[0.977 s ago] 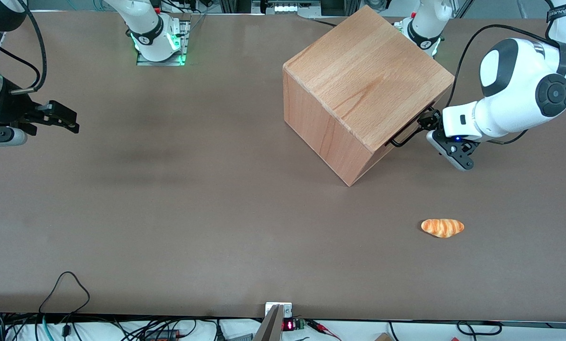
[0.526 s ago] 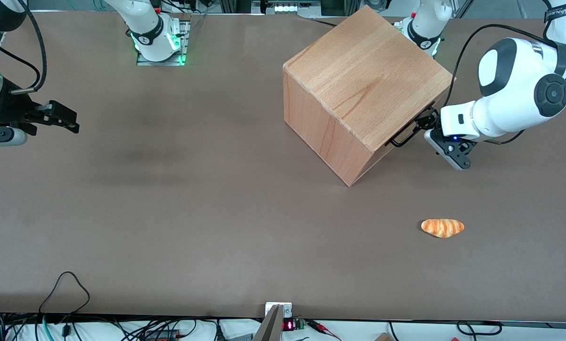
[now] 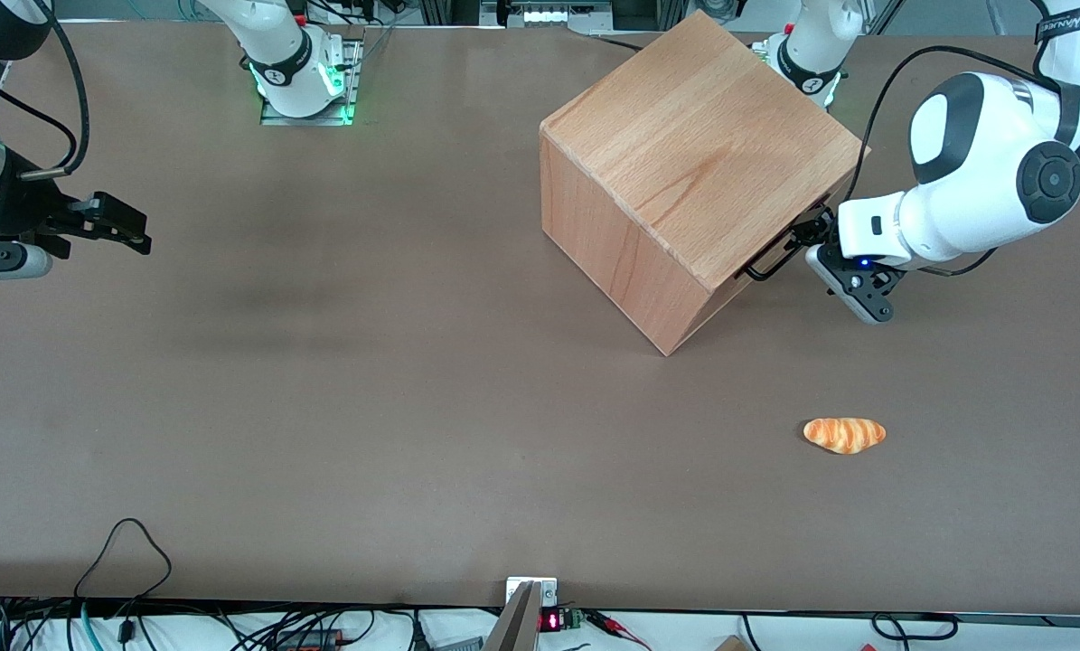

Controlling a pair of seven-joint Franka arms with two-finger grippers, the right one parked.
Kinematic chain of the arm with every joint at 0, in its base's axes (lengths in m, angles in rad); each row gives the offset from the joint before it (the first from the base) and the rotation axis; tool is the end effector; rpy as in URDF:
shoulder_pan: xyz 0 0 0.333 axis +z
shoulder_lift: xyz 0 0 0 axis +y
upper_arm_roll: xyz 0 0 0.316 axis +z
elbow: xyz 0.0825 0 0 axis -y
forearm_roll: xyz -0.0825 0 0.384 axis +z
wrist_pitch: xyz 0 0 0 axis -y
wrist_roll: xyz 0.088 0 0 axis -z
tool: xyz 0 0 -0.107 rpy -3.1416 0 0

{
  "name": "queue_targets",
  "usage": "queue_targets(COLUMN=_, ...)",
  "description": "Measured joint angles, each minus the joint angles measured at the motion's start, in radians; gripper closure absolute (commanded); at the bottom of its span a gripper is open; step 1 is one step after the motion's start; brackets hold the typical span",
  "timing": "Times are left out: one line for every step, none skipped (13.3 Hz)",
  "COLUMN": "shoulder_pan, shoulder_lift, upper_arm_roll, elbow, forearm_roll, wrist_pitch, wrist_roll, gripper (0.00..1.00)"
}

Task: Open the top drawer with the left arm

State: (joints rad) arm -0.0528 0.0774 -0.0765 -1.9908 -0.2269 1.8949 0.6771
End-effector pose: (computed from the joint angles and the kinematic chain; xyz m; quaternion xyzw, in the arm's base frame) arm 0.5460 -0.0870 0.4123 0.9279 -0.3468 -0.0539 0.1260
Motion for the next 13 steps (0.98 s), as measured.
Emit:
queue_targets(shoulder_pan=0.001, shoulder_lift=0.001, upper_arm_roll=0.001, elbow=-0.002, forearm_roll=0.0, wrist_pitch=0.0, wrist_roll=0.001, gripper=0.0)
queue_targets(shoulder_pan=0.001, shoulder_lift=0.003, upper_arm_roll=0.001, elbow=-0.005, forearm_roll=0.0, wrist_pitch=0.0, wrist_roll=0.002, gripper=0.0)
queue_targets(shoulder_pan=0.001, shoulder_lift=0.006, upper_arm_roll=0.002, elbow=-0.006, forearm_roll=0.0, wrist_pitch=0.0, wrist_roll=0.002, gripper=0.0)
queue_targets(shoulder_pan=0.001, shoulder_lift=0.009, upper_arm_roll=0.002, elbow=-0.006, forearm_roll=0.0, wrist_pitch=0.0, wrist_roll=0.003, gripper=0.0)
queue_targets(shoulder_pan=0.001, shoulder_lift=0.013, upper_arm_roll=0.002, elbow=-0.006, forearm_roll=0.0, wrist_pitch=0.001, wrist_roll=0.003, gripper=0.0)
queue_targets(shoulder_pan=0.001, shoulder_lift=0.017, upper_arm_roll=0.002, elbow=-0.007, forearm_roll=0.0, wrist_pitch=0.001, wrist_roll=0.003, gripper=0.0)
queue_targets(shoulder_pan=0.001, shoulder_lift=0.021, upper_arm_roll=0.001, elbow=-0.008, forearm_roll=0.0, wrist_pitch=0.001, wrist_roll=0.004, gripper=0.0)
queue_targets(shoulder_pan=0.001, shoulder_lift=0.025, upper_arm_roll=0.0, elbow=-0.01, forearm_roll=0.0, wrist_pitch=0.001, wrist_roll=0.004, gripper=0.0)
queue_targets(shoulder_pan=0.0, shoulder_lift=0.027, upper_arm_roll=-0.001, elbow=-0.013, forearm_roll=0.0, wrist_pitch=0.001, wrist_roll=0.004, gripper=0.0)
queue_targets(shoulder_pan=0.0, shoulder_lift=0.028, upper_arm_roll=-0.001, elbow=-0.016, forearm_roll=0.0, wrist_pitch=0.001, wrist_roll=0.004, gripper=0.0)
queue_targets(shoulder_pan=0.0, shoulder_lift=0.029, upper_arm_roll=-0.001, elbow=-0.017, forearm_roll=0.0, wrist_pitch=0.001, wrist_roll=0.004, gripper=0.0)
queue_targets(shoulder_pan=0.0, shoulder_lift=0.03, upper_arm_roll=-0.001, elbow=-0.018, forearm_roll=0.0, wrist_pitch=0.001, wrist_roll=0.004, gripper=0.0)
queue_targets(shoulder_pan=0.0, shoulder_lift=0.032, upper_arm_roll=-0.001, elbow=-0.019, forearm_roll=0.0, wrist_pitch=0.002, wrist_roll=0.004, gripper=0.0)
